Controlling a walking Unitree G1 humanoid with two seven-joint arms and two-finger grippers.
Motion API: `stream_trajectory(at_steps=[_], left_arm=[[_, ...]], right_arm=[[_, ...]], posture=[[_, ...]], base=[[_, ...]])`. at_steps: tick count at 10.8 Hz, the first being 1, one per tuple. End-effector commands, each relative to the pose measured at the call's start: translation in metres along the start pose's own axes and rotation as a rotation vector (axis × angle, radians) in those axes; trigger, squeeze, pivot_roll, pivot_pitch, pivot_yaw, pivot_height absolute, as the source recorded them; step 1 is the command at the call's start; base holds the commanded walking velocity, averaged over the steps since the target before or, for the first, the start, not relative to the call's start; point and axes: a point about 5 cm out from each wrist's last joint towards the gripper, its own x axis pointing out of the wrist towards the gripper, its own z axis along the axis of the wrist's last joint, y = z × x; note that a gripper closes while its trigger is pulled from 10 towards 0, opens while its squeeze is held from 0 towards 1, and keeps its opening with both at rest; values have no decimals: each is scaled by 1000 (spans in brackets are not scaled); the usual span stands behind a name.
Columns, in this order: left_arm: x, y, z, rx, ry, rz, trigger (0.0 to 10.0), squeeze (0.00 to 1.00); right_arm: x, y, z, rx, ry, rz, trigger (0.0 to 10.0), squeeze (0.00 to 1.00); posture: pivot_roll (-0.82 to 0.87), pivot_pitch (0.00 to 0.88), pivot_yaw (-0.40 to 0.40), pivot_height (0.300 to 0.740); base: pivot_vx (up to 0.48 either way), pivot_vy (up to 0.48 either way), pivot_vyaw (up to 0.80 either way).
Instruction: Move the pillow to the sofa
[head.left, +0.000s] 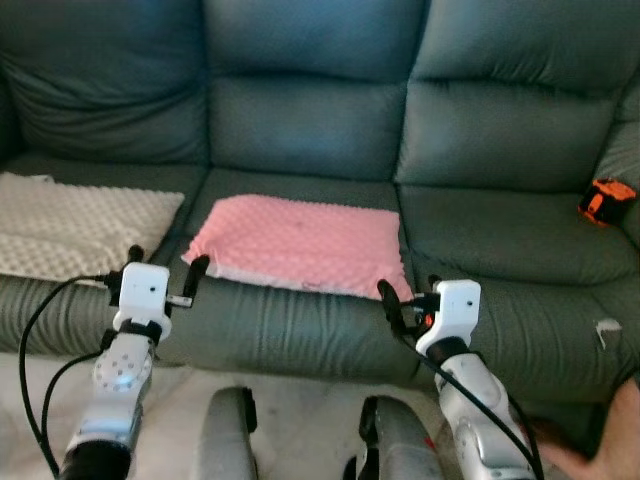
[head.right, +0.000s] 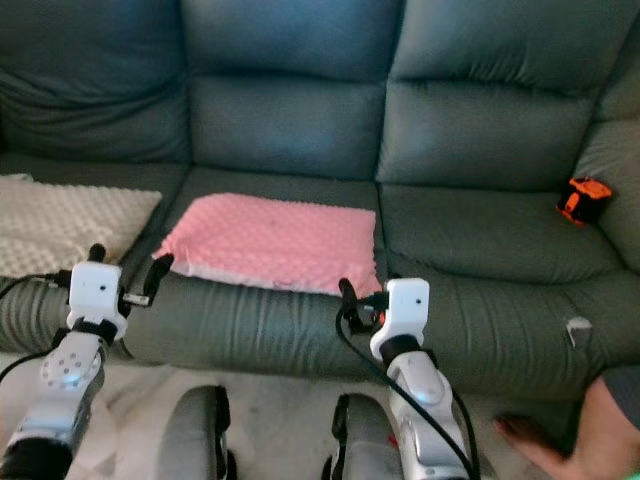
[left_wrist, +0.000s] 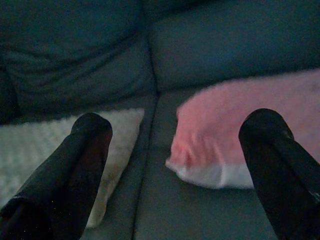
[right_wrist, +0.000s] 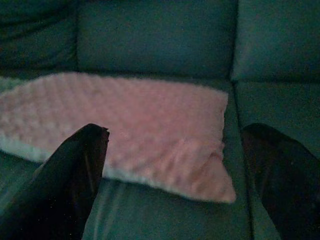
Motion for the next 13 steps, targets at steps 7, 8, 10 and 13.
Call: stream_trajectory(at_steps=[7,8,10,13], left_arm=[[-13,-51,6,-97,29,-85,10000,0],[-10,-54,8,-102,35,-88,10000,0],[-8,-57,11,-108,30,-90,10000,0],[-6,-62,10,-116,45,-101,10000,0]], right_arm=[[16,-7,27,-8,-83,-15,10000,0],[17,-5,27,-9,-80,-2,10000,0],[17,-5,26,-10,-77,1,10000,0],[16,-7,23,-13,-67,-10,10000,0]], posture=[[-2,0,-12,668],[-2,0,-13,682],[-6,0,-13,706],[-20,0,-5,740]], base=[[0,0,-59],[0,0,0],[0,0,0],[0,0,0]])
